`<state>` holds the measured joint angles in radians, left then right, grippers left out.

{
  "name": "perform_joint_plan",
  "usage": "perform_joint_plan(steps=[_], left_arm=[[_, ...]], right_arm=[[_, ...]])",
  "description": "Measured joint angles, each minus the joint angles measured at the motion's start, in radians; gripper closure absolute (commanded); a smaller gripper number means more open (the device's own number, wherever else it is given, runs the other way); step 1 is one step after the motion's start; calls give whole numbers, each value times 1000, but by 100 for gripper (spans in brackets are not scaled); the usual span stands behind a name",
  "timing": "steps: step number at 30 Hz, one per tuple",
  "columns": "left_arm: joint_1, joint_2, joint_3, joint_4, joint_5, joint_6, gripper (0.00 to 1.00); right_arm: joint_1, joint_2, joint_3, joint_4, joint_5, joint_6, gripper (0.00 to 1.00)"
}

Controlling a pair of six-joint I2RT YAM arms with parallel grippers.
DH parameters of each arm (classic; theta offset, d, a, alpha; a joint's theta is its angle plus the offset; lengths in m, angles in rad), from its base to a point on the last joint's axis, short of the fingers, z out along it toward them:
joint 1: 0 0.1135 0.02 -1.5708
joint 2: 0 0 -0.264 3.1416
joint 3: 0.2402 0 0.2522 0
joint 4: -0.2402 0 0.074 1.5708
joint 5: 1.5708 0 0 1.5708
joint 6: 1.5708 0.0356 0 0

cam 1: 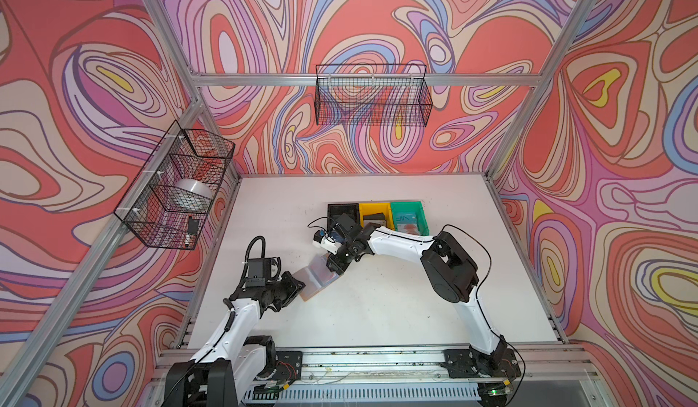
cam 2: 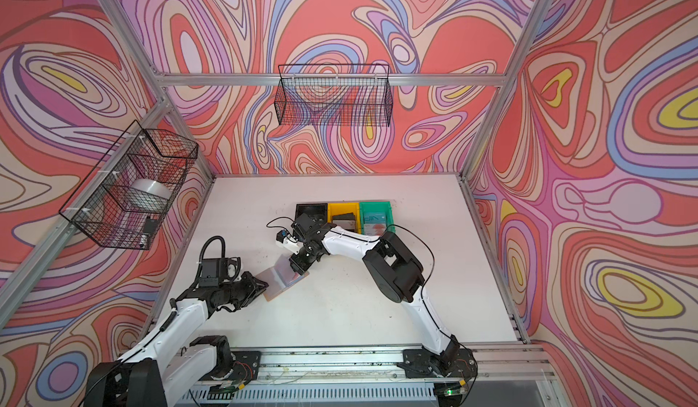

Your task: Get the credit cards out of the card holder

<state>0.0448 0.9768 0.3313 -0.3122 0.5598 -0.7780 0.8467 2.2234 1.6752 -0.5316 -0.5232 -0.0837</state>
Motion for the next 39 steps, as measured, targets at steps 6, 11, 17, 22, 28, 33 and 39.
perform_joint_plan(steps=[6, 11, 17, 22, 28, 33, 39], left_arm=[[0, -84, 17, -42, -7, -13, 80], [0, -177, 65, -97, -22, -30, 80], [0, -221, 67, -109, -18, -73, 80], [0, -233, 61, -99, 0, -117, 80], [0, -261, 61, -100, 0, -133, 81], [0, -230, 35, -41, 12, -154, 80], [0, -109, -51, 93, 40, -189, 79]], right_arm=[[27, 0, 3, 47, -159, 51, 100], [39, 4, 2, 128, -270, 118, 100], [37, 30, 2, 139, -278, 145, 100], [38, 55, 2, 118, -277, 152, 100], [38, 66, -6, 122, -276, 177, 100], [38, 66, -15, 115, -246, 179, 100], [23, 50, -15, 60, -115, 157, 100]])
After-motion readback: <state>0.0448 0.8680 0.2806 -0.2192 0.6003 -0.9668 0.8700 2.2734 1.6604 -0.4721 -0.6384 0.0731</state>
